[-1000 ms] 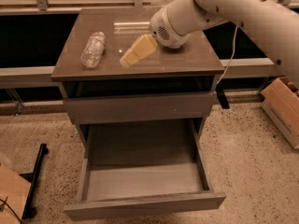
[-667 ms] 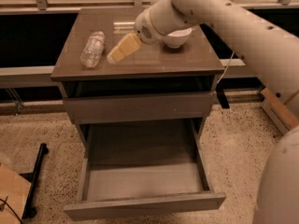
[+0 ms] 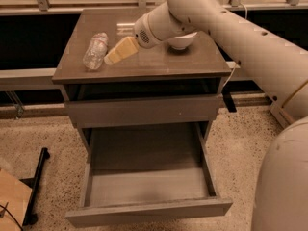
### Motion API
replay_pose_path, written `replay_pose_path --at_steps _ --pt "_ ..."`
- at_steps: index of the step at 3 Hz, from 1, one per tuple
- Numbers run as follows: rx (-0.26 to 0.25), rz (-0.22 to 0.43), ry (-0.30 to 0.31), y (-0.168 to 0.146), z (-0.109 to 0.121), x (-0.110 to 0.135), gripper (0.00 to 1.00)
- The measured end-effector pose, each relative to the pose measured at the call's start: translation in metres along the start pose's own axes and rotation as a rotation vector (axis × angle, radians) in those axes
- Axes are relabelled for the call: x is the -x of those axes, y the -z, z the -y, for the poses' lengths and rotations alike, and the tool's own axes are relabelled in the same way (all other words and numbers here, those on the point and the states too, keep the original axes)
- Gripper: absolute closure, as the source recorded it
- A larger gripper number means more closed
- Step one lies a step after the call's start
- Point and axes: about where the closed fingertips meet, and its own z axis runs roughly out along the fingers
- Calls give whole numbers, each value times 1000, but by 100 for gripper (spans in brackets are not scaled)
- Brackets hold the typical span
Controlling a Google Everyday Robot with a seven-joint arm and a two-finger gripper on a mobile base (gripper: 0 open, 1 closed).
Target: Place water bottle into middle drawer
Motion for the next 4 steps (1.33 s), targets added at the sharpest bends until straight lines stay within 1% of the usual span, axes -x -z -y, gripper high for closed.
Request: replay_pose_path --at_steps 1,2,3,4 --pt "-20 55 -51 -34 12 10 0" --pt "-11 92 -87 -68 18 18 0" --pt "45 133 -128 -115 12 30 0" --pt "100 141 -140 -142 1 36 0"
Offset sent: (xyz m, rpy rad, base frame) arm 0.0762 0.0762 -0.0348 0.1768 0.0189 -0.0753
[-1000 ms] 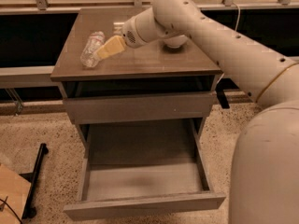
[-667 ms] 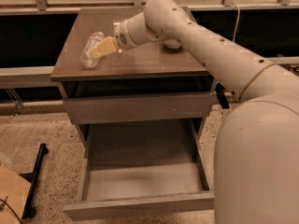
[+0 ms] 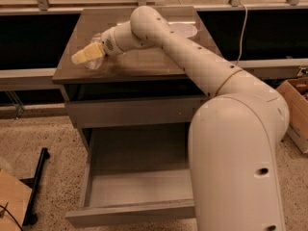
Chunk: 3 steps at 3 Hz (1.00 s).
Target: Place water bottle into middle drawer
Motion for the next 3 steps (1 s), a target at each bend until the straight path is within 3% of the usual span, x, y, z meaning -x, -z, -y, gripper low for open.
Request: replay_pose_path --at_steps 1,3 --pt "25 10 1 -23 -7 7 2" --pt "-34 -6 12 -23 -3 12 44"
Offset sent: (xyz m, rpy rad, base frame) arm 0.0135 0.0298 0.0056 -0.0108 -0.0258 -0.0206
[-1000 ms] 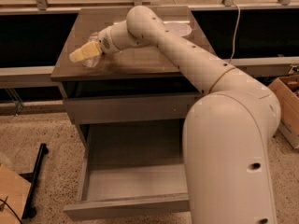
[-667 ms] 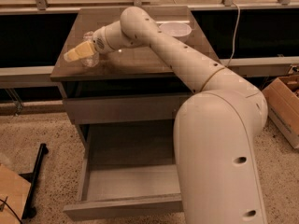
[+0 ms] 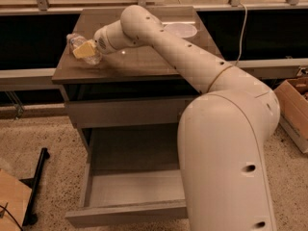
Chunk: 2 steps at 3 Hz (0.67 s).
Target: Place water bottle into middle drawer
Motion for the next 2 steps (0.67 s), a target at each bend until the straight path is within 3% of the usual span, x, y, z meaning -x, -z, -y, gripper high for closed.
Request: replay_pose_path --at_steps 1,2 --pt "-21 -15 -9 4 0 -6 75" --pt "-30 -21 -8 7 -1 -9 98"
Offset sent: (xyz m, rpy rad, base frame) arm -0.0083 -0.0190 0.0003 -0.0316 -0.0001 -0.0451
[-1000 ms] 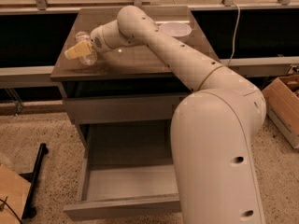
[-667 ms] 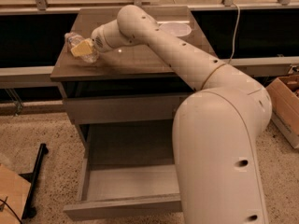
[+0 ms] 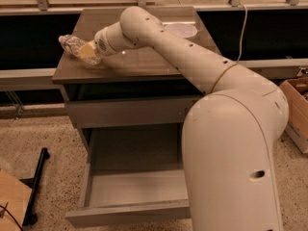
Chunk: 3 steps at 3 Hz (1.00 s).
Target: Place water bottle into middle drawer
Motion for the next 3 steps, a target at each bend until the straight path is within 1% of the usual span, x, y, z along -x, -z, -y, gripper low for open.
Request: replay_pose_path --at_steps 1,2,3 --pt "3 16 16 25 -5 -2 100" --pt "19 -10 80 74 -16 -8 100" --pt "62 -33 128 123 -37 -23 100"
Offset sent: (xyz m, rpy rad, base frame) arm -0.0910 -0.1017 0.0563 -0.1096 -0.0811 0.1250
